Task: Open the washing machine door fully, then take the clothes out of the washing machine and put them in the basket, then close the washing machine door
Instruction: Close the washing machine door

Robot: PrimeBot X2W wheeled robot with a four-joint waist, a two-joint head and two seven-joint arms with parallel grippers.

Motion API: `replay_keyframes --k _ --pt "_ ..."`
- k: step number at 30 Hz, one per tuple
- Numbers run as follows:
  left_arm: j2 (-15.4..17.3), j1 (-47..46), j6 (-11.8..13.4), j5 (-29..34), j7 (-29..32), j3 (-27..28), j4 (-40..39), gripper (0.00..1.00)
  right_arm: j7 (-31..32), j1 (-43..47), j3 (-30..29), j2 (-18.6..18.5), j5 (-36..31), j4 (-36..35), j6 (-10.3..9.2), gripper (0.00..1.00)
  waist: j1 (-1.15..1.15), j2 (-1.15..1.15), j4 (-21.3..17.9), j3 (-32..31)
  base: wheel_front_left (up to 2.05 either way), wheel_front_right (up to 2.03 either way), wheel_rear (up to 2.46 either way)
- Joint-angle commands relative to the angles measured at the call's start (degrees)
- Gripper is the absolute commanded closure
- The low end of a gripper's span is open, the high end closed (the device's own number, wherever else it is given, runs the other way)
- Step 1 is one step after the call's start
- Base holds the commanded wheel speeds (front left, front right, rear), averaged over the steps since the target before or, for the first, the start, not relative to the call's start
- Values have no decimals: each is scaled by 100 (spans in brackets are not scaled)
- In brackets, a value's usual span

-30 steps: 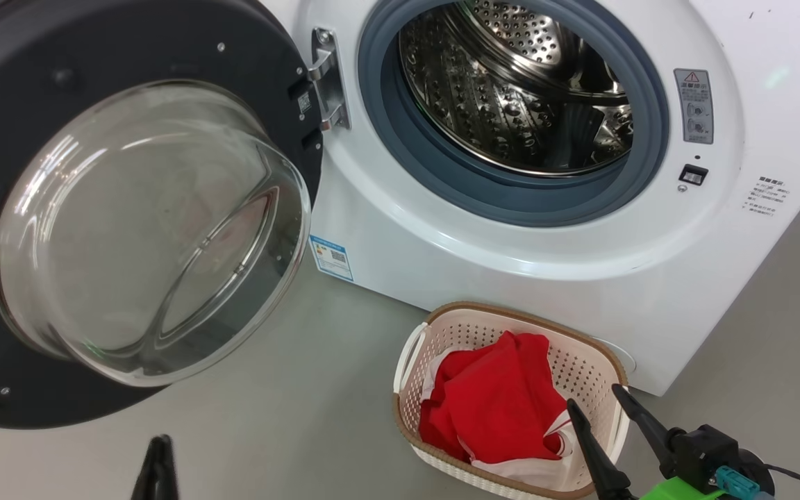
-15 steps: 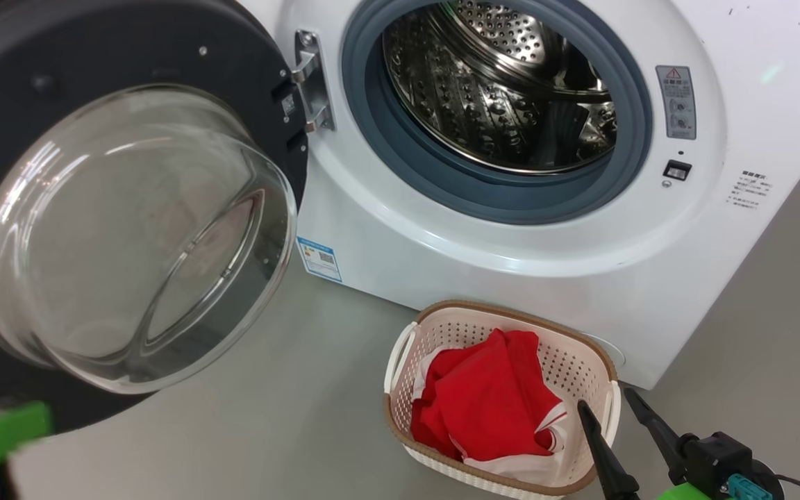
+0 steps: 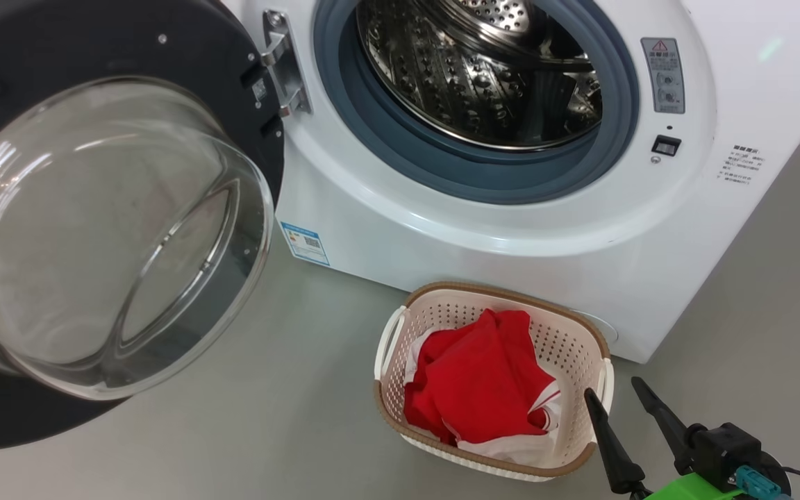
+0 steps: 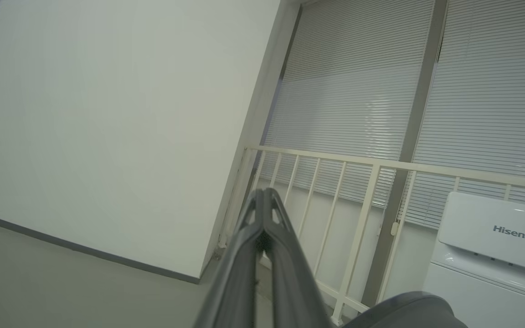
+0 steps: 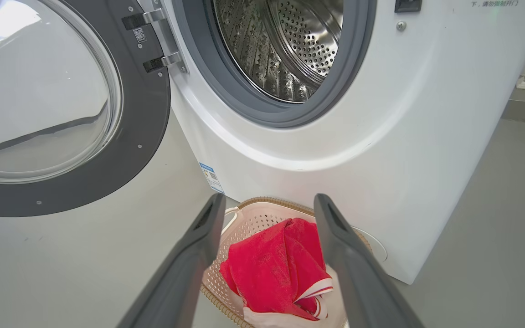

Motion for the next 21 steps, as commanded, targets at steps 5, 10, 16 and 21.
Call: replay_keyframes --k 5,10,16,21 --pt "954 -423 -32 -484 664 299 1132 100 -37 -248 55 -13 -74 -163 36 0 0 0 -45 113 0 0 0" --pt "1250 -579 -32 -1203 2115 49 1964 100 -37 -229 -7 4 -74 -170 36 0 0 0 0 131 0 0 0" --pt "1432 -393 -32 -1864 3077 -248 2075 100 -37 -230 -11 48 -61 -160 36 0 0 0 77 119 0 0 0" --pt "1425 -102 -32 -2291 3781 -595 1875 100 -37 -246 -11 66 -56 -148 36 0 0 0 114 101 0 0 0"
